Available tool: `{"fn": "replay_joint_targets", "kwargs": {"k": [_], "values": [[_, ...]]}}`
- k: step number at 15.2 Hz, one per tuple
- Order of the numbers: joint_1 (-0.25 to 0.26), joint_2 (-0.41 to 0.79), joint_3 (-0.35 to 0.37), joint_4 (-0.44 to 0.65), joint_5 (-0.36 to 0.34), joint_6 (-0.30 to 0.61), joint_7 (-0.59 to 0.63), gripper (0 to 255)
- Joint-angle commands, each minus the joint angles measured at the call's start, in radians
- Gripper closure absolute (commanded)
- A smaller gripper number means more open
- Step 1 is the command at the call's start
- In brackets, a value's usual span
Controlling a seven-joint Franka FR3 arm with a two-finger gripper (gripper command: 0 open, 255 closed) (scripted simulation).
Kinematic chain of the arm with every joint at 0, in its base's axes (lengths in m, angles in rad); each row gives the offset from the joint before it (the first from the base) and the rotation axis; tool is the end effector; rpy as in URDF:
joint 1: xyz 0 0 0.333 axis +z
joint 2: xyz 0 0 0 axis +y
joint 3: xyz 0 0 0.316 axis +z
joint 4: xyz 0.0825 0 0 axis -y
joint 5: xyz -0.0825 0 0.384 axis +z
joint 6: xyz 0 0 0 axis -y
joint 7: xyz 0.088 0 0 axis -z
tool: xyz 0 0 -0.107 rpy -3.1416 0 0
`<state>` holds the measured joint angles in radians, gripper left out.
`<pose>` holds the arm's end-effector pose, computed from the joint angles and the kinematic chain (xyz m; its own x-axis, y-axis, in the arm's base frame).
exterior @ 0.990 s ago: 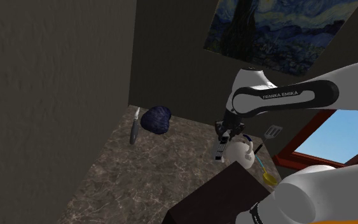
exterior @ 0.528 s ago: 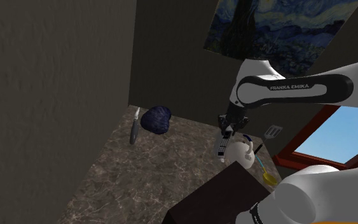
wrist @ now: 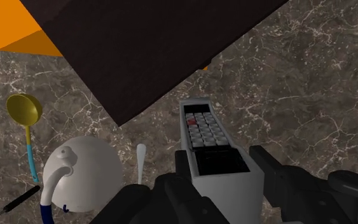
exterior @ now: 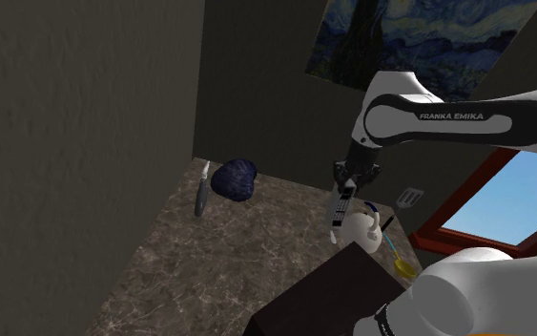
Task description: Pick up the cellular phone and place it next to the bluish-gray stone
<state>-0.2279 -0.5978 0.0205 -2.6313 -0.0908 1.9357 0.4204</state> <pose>0.3393 -0.0779 0.4283 0.8249 -0.5627 -0.0530 -0.5536 -0.8233 0.1251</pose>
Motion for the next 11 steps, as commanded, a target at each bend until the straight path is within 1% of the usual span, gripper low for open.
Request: {"fn": "replay_joint_targets", "kwargs": {"k": [1, 11], "values": [[0.001, -0.007, 0.001, 0.027, 0.002, -0.035, -0.002, 255], [0.001, -0.034, 0.001, 0.144, 0.006, -0.178, -0.015, 255]]}}
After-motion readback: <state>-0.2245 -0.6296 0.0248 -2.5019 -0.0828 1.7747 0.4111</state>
